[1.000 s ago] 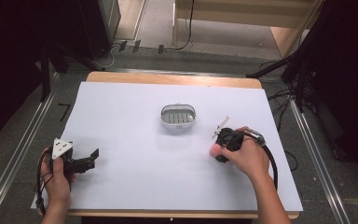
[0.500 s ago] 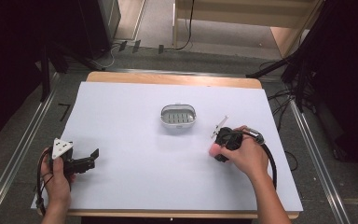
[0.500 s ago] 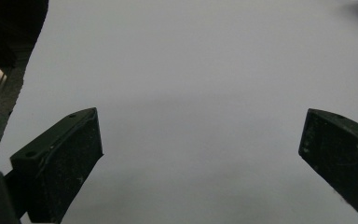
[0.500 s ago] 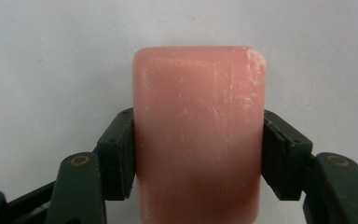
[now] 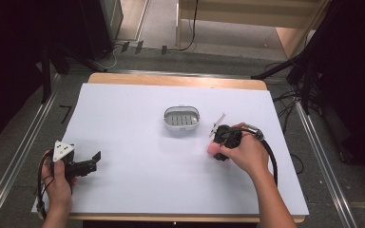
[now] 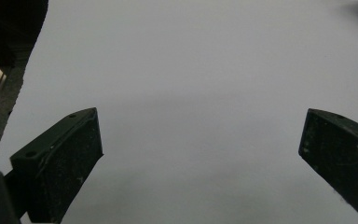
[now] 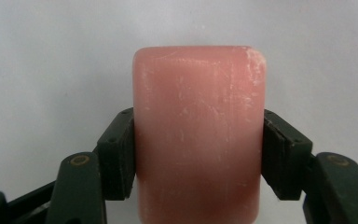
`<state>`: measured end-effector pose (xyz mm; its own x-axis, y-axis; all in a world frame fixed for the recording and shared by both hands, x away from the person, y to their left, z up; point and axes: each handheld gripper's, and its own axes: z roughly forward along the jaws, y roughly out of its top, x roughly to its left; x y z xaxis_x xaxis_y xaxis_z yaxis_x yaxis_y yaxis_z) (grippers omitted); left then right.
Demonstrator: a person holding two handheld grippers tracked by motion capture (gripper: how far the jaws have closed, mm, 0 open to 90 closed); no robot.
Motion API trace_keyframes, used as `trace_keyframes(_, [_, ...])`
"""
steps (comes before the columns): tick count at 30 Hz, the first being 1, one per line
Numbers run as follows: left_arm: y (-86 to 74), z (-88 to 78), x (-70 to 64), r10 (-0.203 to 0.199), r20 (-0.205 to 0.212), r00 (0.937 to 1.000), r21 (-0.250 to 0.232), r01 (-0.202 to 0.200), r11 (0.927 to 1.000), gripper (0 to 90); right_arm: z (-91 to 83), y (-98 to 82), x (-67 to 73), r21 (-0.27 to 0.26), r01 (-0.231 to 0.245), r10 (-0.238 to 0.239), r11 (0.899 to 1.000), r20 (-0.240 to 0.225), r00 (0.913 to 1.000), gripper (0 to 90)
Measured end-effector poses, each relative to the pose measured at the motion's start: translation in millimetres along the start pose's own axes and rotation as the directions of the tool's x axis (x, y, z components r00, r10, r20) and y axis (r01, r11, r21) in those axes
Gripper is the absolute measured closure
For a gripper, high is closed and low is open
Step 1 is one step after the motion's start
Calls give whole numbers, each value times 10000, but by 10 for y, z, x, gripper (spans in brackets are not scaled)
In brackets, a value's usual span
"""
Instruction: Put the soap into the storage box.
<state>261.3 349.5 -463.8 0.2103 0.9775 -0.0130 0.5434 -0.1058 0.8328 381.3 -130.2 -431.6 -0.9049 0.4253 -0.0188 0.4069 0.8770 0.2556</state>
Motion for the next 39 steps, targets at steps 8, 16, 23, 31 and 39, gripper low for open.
trace_keyframes(8, [0,-1,-1,-6,-7,10000,5,6,10000,0,-10,150,5,-209,324,-325,9993,-63,9995,386])
trace_keyframes(16, [0,0,-1,1,4,10000,-2,-1,10000,0,-18,309,35,-328,708,-713,9970,-143,9974,386])
trace_keyframes(23, [0,-1,-1,-6,5,10000,3,6,10000,0,-18,414,59,-327,969,-976,9948,-177,9951,386])
trace_keyframes(31, [0,0,-1,0,-9,10000,-7,0,10000,0,-46,559,94,-324,1351,-1358,9903,-221,9905,386])
trace_keyframes(39, [0,-1,-1,9,-4,10000,3,-9,10000,0,-65,707,142,-371,1796,-1807,9830,-277,9831,386])
